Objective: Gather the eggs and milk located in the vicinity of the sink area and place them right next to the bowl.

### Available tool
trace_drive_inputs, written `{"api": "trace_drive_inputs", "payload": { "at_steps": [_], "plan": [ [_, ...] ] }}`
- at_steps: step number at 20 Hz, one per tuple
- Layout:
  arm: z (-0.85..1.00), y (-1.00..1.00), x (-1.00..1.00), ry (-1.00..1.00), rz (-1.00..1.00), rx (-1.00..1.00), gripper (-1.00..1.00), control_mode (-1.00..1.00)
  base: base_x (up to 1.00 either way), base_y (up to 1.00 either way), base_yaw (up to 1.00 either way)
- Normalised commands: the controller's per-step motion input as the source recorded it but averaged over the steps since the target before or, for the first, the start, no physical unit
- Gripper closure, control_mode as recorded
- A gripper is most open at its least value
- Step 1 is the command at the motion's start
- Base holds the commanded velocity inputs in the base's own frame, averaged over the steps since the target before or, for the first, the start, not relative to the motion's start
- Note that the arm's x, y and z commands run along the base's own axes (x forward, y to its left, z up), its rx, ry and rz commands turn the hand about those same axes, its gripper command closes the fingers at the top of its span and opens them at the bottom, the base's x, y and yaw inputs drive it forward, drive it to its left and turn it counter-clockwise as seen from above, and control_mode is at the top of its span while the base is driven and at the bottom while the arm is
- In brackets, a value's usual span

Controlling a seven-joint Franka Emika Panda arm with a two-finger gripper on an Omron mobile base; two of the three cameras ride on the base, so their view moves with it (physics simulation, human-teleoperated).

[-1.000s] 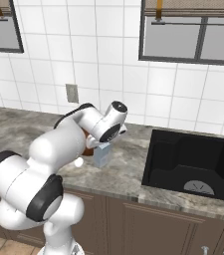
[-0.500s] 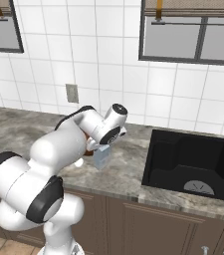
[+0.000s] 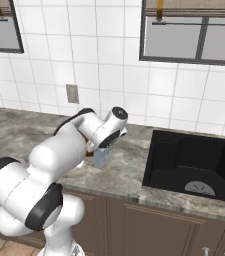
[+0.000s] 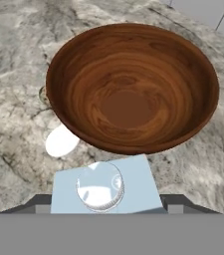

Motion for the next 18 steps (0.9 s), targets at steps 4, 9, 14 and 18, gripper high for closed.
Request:
{"api": "trace_drive_inputs", "payload": {
  "at_steps": [4, 9, 14, 18],
  "plan": [
    [-0.06, 0.18, 0.00, -0.02, 0.00, 0.00, 1.00, -1.00, 0.00, 0.00, 0.00],
    [-0.13, 0.25, 0.00, 0.00, 0.00, 0.00, -1.00, -1.00, 0.00, 0.00, 0.00],
    [-0.02, 0.00, 0.00, 0.00, 0.00, 0.00, -1.00, -1.00, 0.00, 0.00, 0.00],
    [0.00, -0.09, -0.01, 0.01, -0.04, 0.00, -1.00, -1.00, 0.00, 0.00, 0.00]
  ]
}}
